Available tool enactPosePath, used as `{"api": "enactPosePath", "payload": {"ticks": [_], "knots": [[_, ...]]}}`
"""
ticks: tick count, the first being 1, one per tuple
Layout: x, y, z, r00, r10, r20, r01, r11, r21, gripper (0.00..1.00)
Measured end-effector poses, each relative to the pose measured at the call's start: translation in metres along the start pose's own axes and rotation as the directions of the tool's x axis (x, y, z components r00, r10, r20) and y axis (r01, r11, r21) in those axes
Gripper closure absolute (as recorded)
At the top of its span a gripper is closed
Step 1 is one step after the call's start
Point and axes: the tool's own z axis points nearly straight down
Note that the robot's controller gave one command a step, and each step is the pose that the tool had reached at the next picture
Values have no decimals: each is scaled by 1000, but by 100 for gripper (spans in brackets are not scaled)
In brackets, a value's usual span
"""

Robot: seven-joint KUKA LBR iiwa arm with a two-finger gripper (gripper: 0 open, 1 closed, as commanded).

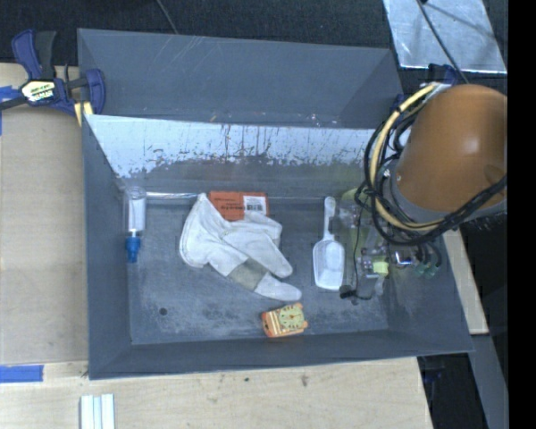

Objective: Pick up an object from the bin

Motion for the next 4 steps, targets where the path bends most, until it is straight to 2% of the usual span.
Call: {"api": "enactPosePath", "payload": {"ticks": [1, 2, 3, 4], "knots": [[-18, 4, 46, 998, 65, 6, -65, 998, -1, 0], [-19, 4, 87, 1000, 3, -2, -3, 1000, 0, 0], [-22, 5, 122, 999, 41, -1, -41, 999, 0, 0], [-22, 5, 150, 1000, 25, -2, -25, 1000, 0, 0]]}}
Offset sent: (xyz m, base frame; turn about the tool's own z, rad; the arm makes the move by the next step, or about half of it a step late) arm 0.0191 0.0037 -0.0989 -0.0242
